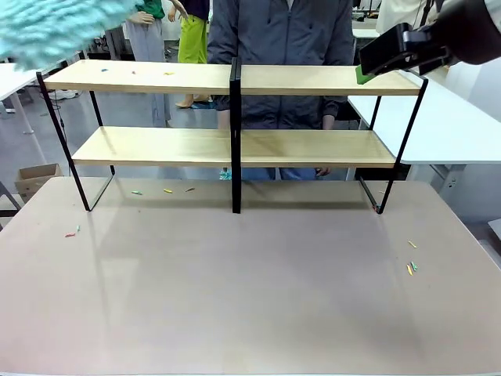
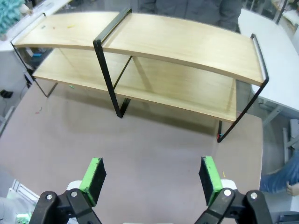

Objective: Clean the shelves.
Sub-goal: Clean another randomly selected level of the Shelf with the Duster.

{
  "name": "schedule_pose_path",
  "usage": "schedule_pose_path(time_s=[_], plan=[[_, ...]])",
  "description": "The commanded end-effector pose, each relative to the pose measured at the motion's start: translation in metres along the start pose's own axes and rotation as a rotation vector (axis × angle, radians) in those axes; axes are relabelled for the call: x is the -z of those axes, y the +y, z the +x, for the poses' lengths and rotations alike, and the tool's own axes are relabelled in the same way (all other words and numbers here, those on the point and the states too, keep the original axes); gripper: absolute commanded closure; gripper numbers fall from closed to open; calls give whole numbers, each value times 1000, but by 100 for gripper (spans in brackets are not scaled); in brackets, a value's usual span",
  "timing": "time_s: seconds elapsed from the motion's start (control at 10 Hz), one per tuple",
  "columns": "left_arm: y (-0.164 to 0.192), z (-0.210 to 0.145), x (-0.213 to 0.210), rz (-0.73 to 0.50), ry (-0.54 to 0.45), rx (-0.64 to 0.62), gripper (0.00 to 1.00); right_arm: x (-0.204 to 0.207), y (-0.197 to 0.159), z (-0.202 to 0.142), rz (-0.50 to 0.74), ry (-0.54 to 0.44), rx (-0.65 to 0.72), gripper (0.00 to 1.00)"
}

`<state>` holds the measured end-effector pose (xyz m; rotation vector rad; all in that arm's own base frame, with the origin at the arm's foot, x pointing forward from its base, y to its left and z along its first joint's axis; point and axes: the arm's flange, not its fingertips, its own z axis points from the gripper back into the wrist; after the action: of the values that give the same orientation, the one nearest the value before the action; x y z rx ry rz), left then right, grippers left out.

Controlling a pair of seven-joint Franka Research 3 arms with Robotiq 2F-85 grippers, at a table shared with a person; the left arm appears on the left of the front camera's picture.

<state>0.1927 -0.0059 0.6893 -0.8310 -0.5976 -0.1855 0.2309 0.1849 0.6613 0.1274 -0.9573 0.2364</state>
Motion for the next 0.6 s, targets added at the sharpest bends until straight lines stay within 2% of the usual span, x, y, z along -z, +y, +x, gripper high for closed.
schedule_pose_path(time_s=[0.0,0.1,0.2,0.5], plan=[[-46,45,36,153,51,-4,87,0,-1,0,5,1,6,0],[-56,49,52,101,162,66,87,0,-1,0,5,1,6,0],[-41,19,31,78,30,-1,87,0,-1,0,5,1,6,0],[-41,19,31,78,30,-1,87,0,-1,0,5,1,6,0]])
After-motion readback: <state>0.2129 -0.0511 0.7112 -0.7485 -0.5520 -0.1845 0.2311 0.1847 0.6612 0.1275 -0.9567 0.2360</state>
